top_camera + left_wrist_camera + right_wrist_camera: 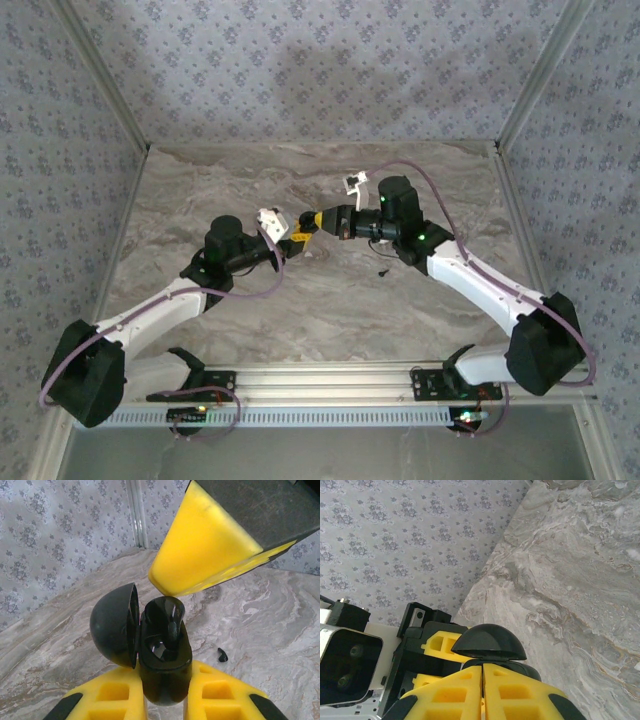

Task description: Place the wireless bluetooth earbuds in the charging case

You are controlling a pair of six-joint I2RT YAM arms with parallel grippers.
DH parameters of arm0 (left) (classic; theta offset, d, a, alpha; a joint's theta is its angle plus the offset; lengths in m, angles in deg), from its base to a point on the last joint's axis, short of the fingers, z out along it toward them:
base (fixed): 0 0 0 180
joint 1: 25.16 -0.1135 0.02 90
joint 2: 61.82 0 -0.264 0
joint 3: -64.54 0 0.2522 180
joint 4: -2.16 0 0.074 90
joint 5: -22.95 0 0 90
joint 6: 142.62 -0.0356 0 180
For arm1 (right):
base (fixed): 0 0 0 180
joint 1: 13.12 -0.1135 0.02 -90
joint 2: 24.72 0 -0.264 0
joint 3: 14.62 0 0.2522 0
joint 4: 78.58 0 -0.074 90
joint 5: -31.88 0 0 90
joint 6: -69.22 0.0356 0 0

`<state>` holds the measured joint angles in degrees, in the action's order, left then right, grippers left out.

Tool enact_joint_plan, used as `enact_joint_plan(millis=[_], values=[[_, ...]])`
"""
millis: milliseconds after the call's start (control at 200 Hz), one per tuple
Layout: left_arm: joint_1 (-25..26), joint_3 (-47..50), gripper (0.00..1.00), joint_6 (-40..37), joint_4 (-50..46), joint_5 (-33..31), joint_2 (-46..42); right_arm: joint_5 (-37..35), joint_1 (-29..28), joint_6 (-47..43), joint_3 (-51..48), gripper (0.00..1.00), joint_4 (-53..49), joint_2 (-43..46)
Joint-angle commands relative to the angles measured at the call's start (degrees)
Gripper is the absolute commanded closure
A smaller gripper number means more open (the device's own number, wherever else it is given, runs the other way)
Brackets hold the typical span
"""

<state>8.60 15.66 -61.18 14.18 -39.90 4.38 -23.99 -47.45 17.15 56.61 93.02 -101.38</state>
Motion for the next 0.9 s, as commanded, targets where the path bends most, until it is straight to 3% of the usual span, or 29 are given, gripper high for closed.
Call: enact_joint_plan(millis=[0,590,894], values=[[0.30,-2.68,0.85,-0.44,1.00,0.62,-1.68,1.72,-0.37,-0.74,1.77,0.90,0.59,-0.93],[0.31,-3.38,0.85,-0.34,1.12,1.40,-1.24,5.57,-1.09,-1.14,2.80,0.90,0.72,-3.53],[0.31,-3.47,0.85,-0.32,1.00,1.32,-1.16,6.22,-1.27,-1.11,3.26,0.80,-0.22,-3.50]])
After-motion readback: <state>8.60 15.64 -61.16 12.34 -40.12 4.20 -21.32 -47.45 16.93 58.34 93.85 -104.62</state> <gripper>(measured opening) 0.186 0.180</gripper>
